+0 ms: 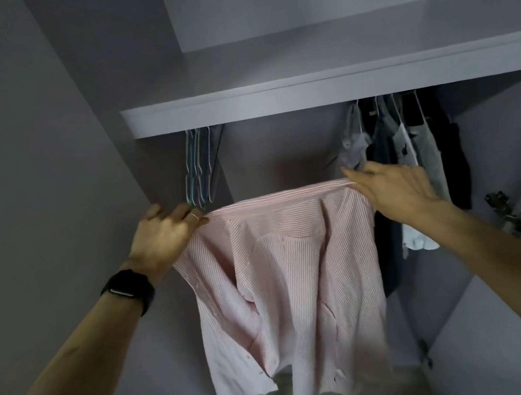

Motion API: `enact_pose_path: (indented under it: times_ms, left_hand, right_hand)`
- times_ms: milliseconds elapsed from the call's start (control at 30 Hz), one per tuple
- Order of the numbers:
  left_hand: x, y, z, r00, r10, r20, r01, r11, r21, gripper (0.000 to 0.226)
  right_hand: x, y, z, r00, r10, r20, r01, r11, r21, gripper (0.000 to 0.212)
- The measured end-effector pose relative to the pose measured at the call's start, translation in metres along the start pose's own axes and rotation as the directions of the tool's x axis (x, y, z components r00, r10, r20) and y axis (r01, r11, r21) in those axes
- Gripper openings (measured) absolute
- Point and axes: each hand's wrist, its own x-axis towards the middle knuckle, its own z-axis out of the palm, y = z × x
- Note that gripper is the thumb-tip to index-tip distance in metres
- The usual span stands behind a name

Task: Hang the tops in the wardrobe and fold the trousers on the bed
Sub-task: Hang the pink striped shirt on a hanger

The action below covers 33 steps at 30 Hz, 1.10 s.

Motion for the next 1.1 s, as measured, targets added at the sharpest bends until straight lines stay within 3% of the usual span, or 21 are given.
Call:
enact_pose_path:
  times_ms: [33, 100, 133, 167, 233, 300, 333, 467, 600, 700, 867, 933, 1033, 1100]
  left_hand:
    - [0.002, -0.003, -0.001, 0.998, -0.057, 0.013, 0.058, 0.998, -0.015, 0.044]
    - [0.009, -0.010, -0.005, 0.980, -0.197, 0.021, 0.197, 0.980, -0.024, 0.040]
    - [0.012, -0.014, -0.006, 0.972, -0.234, 0.003, 0.234, 0.972, -0.014, 0.036]
    - [0.011, -0.016, -0.005, 0.973, -0.231, -0.017, 0.231, 0.973, 0.000, 0.031]
    - [0.006, -0.014, -0.001, 0.994, -0.106, -0.026, 0.107, 0.994, 0.033, 0.029]
    - [0.004, -0.009, 0.005, 0.998, -0.019, 0.059, 0.017, 0.999, 0.044, 0.030]
    - [0.006, -0.005, 0.005, 0.992, -0.055, 0.116, 0.052, 0.998, 0.025, 0.026]
    - [0.020, 0.003, 0.015, 0.898, -0.326, 0.297, 0.361, 0.930, -0.071, 0.036]
    - [0.022, 0.019, 0.022, 0.768, -0.476, 0.428, 0.627, 0.696, -0.350, 0.035]
    - [0.030, 0.046, 0.027, 0.696, -0.554, 0.457, 0.715, 0.477, -0.511, 0.033]
    - [0.046, 0.081, 0.029, 0.754, -0.485, 0.443, 0.630, 0.346, -0.695, 0.030]
    - [0.050, 0.090, 0.027, 0.751, -0.468, 0.465, 0.616, 0.243, -0.750, 0.025]
    - [0.054, 0.099, 0.022, 0.734, -0.452, 0.506, 0.589, 0.055, -0.806, 0.016]
    - [0.052, 0.102, 0.018, 0.742, -0.435, 0.510, 0.567, 0.001, -0.824, 0.016]
  right_hand:
    - [0.000, 0.001, -0.004, 0.993, -0.004, -0.121, 0.013, 0.997, 0.073, 0.043]
    - [-0.001, 0.006, -0.012, 0.907, 0.006, -0.421, 0.088, 0.975, 0.205, 0.034]
    - [-0.003, 0.007, -0.013, 0.877, 0.014, -0.480, 0.113, 0.965, 0.235, 0.034]
    - [-0.005, 0.008, -0.010, 0.898, 0.018, -0.440, 0.110, 0.959, 0.262, 0.038]
    - [-0.008, 0.005, -0.002, 0.996, 0.014, -0.088, 0.010, 0.964, 0.267, 0.050]
    - [-0.011, 0.003, 0.010, 0.961, -0.004, 0.278, -0.052, 0.979, 0.195, 0.045]
    - [-0.013, 0.003, 0.014, 0.945, -0.009, 0.328, -0.058, 0.979, 0.196, 0.042]
    - [-0.014, 0.007, 0.018, 0.958, 0.047, 0.282, -0.127, 0.953, 0.275, 0.036]
    - [-0.013, -0.005, 0.017, 0.963, 0.215, 0.164, -0.266, 0.858, 0.439, 0.027]
    - [-0.013, -0.034, 0.014, 0.967, 0.212, 0.139, -0.254, 0.799, 0.546, 0.027]
    - [0.005, -0.079, -0.001, 0.996, 0.085, 0.037, -0.085, 0.672, 0.736, 0.021]
    - [0.014, -0.093, -0.007, 0.999, -0.002, 0.045, -0.033, 0.636, 0.771, 0.019]
    - [0.026, -0.103, -0.011, 0.997, 0.042, 0.064, -0.076, 0.625, 0.777, 0.016]
    - [0.030, -0.108, -0.012, 0.993, 0.094, 0.075, -0.117, 0.614, 0.781, 0.019]
